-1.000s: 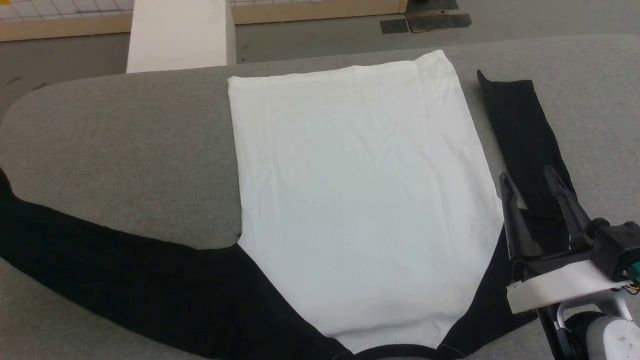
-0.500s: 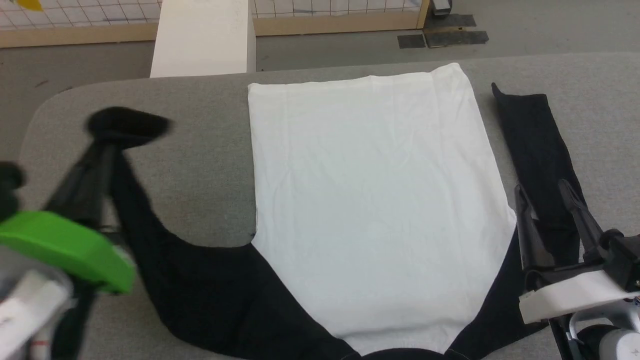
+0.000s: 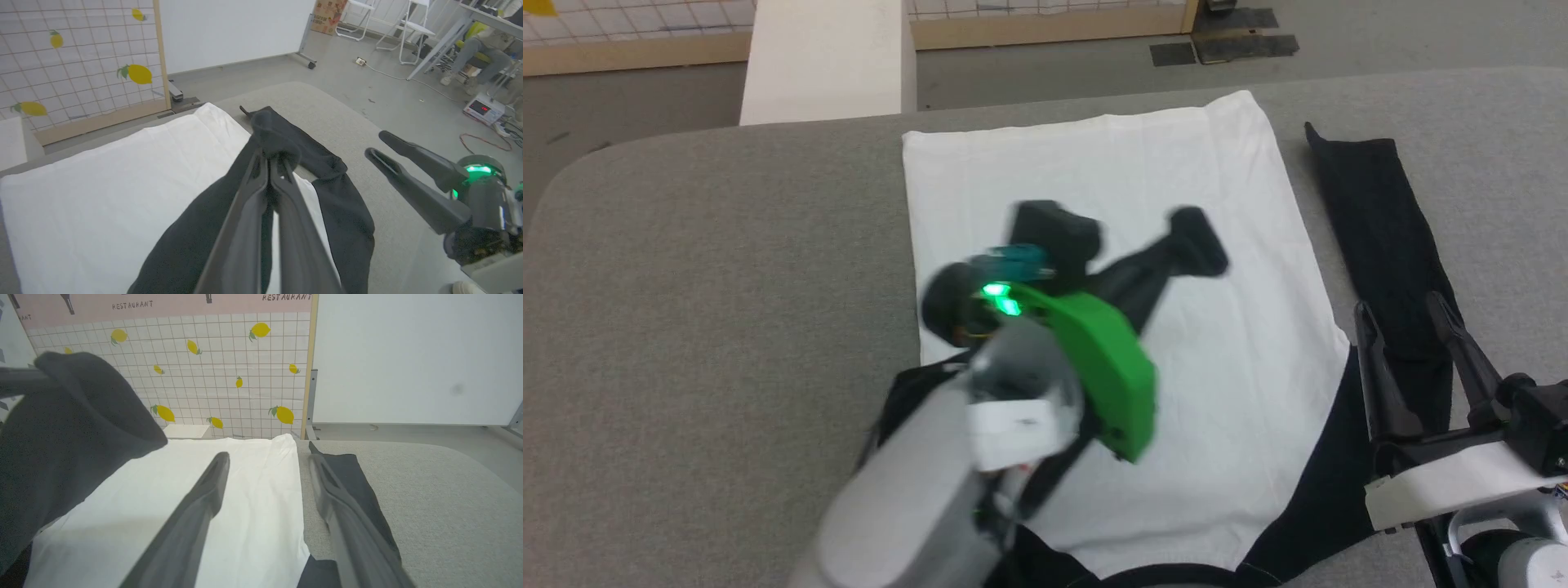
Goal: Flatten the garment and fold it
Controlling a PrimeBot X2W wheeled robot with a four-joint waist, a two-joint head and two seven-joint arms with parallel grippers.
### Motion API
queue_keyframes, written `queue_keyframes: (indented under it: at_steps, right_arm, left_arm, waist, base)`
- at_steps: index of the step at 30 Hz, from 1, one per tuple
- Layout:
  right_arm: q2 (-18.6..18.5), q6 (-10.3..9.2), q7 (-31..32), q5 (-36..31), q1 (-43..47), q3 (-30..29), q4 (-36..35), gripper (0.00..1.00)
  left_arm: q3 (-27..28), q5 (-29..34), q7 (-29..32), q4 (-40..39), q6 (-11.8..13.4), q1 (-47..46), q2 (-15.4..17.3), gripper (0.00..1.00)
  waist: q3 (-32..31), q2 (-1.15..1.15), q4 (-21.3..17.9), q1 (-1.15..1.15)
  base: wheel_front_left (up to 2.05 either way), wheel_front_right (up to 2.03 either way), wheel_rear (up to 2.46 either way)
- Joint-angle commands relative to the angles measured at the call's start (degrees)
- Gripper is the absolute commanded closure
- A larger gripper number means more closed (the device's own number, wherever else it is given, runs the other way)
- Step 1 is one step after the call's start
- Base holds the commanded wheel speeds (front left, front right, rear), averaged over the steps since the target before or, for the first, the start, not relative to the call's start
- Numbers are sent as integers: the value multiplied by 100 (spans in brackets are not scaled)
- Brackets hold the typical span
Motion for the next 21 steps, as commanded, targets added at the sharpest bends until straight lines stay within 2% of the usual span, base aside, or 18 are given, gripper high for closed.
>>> queue_keyframes:
  at_steps: [1,7,13,21]
  right_arm:
    - [27,-9,-8,46,-28,5,8,0]
    - [58,-9,-73,71,-70,41,101,0]
    - [96,-9,-163,98,-111,143,171,0]
    - [124,-9,-236,155,-205,202,288,0]
  left_arm:
    - [-187,50,-51,291,-144,-197,-167,100]
    - [-764,-90,-313,1347,-403,-509,-484,100]
    - [-1256,-117,-562,2305,-435,-726,-533,100]
    - [-2206,-615,-815,2918,-502,-861,-539,100]
  waist:
    - [81,0,-119,0]
    - [182,0,-334,0]
    - [303,0,-508,0]
    - [432,0,-635,0]
  base:
    - [0,0,0]
    - [0,0,0]
    - [0,0,0]
    - [0,0,0]
